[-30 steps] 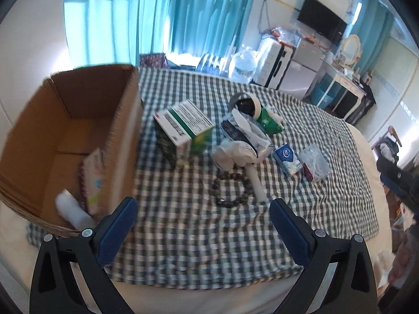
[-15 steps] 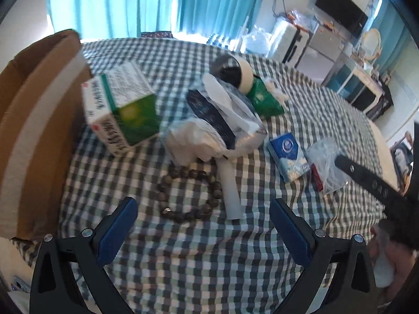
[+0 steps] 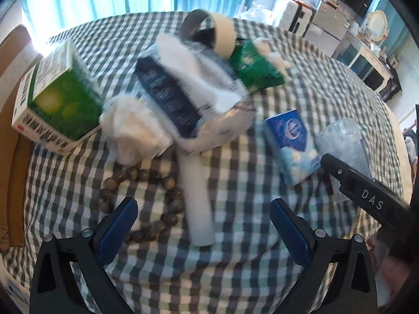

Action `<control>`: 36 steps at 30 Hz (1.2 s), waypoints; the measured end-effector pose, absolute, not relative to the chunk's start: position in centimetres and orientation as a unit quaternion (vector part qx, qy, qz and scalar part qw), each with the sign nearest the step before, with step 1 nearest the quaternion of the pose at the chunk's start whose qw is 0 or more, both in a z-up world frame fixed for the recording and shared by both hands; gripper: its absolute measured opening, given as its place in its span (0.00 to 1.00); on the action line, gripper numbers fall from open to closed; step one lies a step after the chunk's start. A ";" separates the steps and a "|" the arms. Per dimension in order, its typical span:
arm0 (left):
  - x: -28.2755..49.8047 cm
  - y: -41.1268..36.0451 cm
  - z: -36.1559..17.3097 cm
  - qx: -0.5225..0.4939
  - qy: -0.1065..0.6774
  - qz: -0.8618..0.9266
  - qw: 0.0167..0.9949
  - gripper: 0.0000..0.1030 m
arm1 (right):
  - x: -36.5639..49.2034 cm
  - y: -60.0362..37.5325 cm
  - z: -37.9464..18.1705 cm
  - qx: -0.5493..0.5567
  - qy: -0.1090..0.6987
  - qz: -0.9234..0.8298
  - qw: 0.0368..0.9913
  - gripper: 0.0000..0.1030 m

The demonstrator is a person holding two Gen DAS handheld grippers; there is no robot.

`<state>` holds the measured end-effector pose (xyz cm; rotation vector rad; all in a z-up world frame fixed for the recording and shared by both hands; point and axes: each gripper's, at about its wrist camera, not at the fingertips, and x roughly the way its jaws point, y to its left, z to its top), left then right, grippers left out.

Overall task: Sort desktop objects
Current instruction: 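Grasp the clear floss container with the right tool while the left tool grasps the blue Vinda tissue pack, then carry the tissue pack and floss container with both tools to the cardboard box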

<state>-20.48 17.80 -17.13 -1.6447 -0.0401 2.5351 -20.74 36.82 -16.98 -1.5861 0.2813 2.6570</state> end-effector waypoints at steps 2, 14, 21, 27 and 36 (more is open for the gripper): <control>-20.5 18.8 -16.6 -0.536 0.002 0.842 0.068 1.00 | -20.3 37.6 -16.5 -0.498 0.105 0.860 0.022 0.66; -24.4 24.9 -17.0 -0.556 -0.040 0.829 0.052 1.00 | -16.8 43.6 -14.4 -0.452 0.150 0.871 0.120 0.62; -26.9 26.4 -20.9 -0.586 -0.049 0.809 0.021 1.00 | -18.3 42.8 -14.9 -0.461 0.137 0.869 0.115 0.62; -26.2 27.8 -18.9 -0.560 0.015 0.826 0.067 0.56 | -18.0 43.5 -15.4 -0.463 0.148 0.867 0.108 0.61; -23.2 24.4 -15.0 -0.520 0.021 0.848 0.097 0.56 | -16.8 43.8 -14.3 -0.448 0.157 0.874 0.106 0.60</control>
